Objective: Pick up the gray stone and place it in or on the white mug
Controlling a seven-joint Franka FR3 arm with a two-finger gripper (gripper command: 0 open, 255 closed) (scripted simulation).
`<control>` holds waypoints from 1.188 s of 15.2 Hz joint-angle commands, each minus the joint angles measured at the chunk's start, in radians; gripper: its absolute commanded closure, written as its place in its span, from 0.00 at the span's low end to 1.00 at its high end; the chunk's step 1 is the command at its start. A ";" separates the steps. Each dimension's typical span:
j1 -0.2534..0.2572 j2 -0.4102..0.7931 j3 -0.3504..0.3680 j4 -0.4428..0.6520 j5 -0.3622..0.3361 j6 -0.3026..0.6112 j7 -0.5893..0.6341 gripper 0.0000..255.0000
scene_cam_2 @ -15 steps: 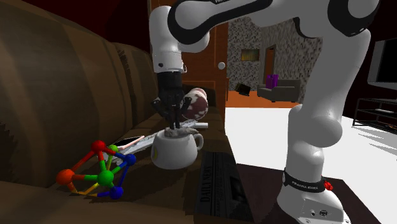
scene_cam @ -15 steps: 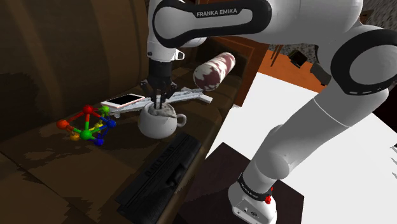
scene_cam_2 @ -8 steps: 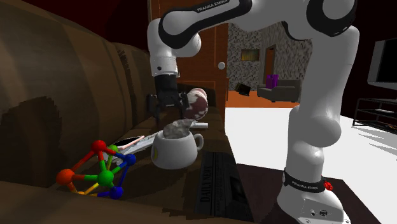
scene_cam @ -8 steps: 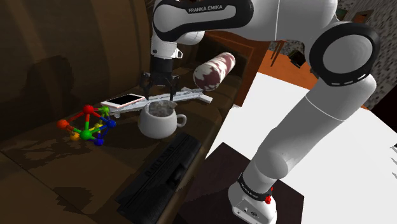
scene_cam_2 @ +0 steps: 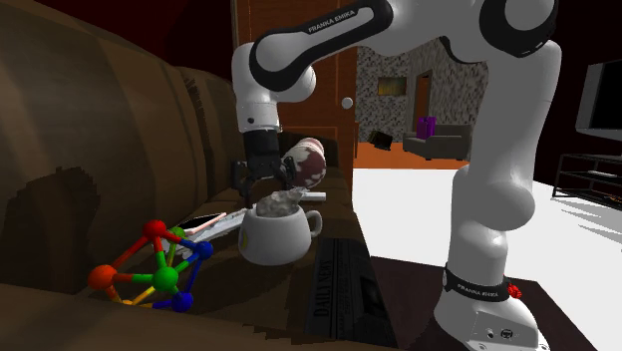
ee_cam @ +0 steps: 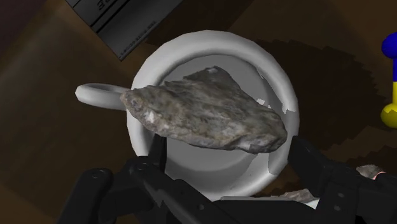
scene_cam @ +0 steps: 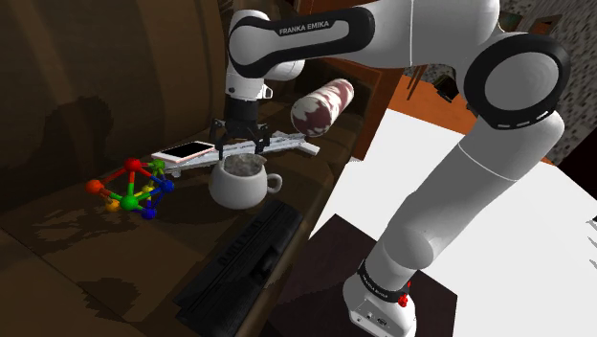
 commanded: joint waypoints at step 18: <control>-0.001 -0.010 -0.002 0.029 0.000 -0.039 0.004 1.00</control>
